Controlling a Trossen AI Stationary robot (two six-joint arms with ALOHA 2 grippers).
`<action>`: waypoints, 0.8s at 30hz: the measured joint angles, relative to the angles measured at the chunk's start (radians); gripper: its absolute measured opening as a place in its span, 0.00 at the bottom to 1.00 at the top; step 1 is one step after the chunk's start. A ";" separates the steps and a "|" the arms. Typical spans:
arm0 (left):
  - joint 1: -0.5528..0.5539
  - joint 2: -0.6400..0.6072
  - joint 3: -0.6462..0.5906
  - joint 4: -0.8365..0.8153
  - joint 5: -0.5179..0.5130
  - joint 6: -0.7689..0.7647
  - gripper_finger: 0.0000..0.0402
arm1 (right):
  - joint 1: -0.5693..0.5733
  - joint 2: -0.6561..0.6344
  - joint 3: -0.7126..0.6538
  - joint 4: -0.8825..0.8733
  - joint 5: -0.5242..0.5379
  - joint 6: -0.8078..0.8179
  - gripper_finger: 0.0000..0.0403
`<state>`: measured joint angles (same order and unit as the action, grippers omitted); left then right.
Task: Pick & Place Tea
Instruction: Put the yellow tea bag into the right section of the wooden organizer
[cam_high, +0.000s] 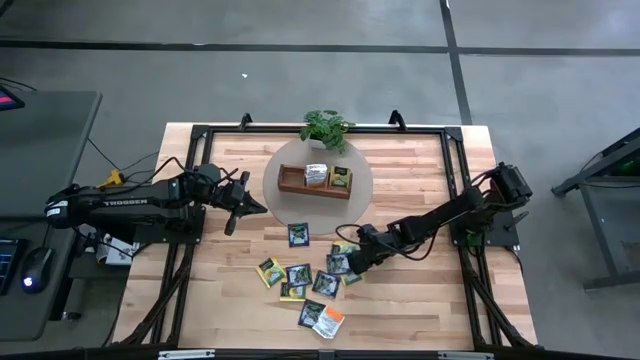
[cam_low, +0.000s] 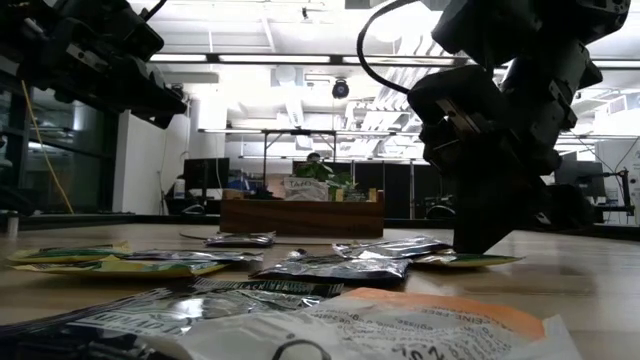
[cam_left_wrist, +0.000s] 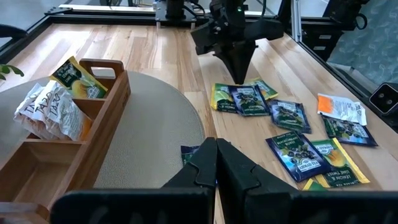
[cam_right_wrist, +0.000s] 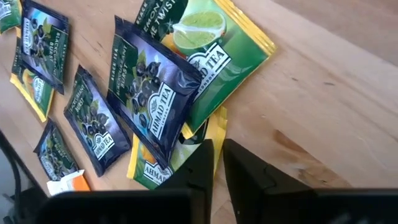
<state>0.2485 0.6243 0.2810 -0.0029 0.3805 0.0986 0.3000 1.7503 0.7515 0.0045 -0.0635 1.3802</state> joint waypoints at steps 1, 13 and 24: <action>0.000 0.000 0.000 0.000 0.000 0.000 0.00 | 0.000 0.005 0.000 0.009 -0.002 0.000 0.05; 0.000 0.000 0.000 0.000 0.000 0.000 0.00 | 0.002 0.012 0.012 0.005 -0.001 -0.035 0.00; 0.000 0.000 0.000 0.000 0.000 0.000 0.00 | 0.017 -0.004 0.158 -0.199 0.075 -0.167 0.00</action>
<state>0.2487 0.6242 0.2810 -0.0032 0.3805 0.0986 0.3169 1.7460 0.9098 -0.1947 0.0111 1.2136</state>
